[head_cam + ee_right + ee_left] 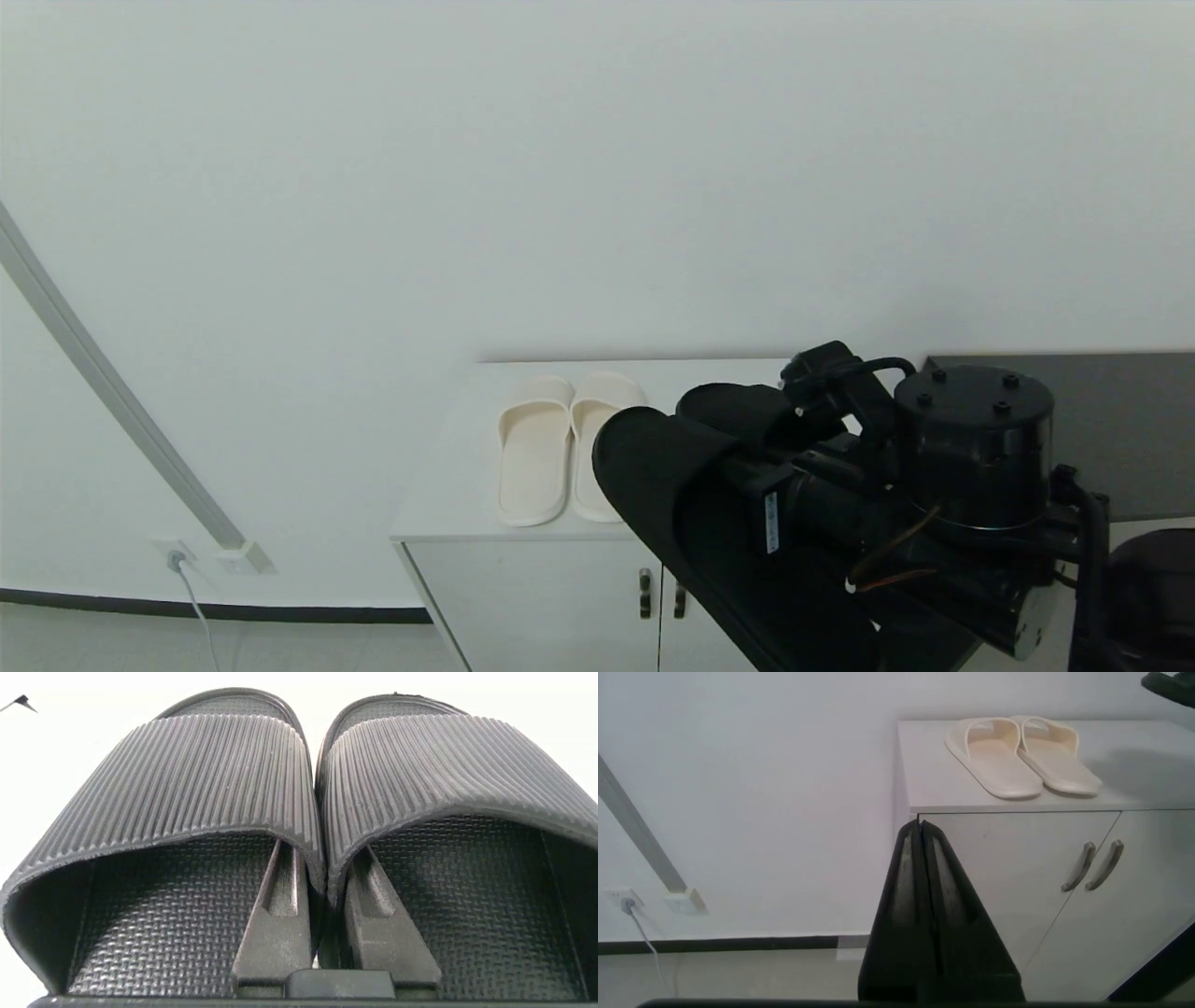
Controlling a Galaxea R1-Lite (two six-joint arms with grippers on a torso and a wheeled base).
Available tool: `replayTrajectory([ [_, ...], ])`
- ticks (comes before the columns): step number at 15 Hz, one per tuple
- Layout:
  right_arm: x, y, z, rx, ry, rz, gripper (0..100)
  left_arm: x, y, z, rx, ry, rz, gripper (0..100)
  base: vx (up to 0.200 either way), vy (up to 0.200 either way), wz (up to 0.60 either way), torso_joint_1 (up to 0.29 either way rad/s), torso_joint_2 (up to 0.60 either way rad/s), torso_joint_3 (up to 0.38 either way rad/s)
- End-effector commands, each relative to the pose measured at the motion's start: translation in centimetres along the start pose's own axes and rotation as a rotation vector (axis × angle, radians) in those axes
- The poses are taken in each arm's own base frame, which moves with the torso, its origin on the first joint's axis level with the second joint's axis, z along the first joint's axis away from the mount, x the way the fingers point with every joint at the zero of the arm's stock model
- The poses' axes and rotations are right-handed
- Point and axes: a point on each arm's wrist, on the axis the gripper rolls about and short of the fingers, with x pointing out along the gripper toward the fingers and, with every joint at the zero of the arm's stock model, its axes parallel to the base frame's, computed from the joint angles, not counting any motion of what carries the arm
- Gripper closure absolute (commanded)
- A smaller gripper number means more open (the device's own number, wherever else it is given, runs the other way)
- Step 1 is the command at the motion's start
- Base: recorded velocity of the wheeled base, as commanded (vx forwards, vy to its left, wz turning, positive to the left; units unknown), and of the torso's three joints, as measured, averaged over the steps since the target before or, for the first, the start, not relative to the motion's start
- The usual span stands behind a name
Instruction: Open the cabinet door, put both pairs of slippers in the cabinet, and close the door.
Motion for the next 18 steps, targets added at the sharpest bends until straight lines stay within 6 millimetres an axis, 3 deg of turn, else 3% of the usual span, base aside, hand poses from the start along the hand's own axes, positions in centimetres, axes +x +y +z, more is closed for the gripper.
replayTrajectory([
  [1,-0.5,0.0,0.3,0.004,-0.012,0.004,100,0.0,0.0,0.0,-0.001,0.001,0.001,100,0.0,0.0,0.0,0.0,0.0,0.0],
  [10,-0.9,-0.3,-0.5,0.005,-0.008,0.023,100,0.0,0.0,0.0,-0.001,0.001,0.003,100,-0.2,0.0,0.0,0.0,0.0,0.003],
  [18,-1.0,-0.5,-1.3,-0.005,0.006,0.04,100,0.0,0.0,0.0,0.004,0.001,0.01,100,0.0,0.0,0.0,0.0,0.0,0.0],
])
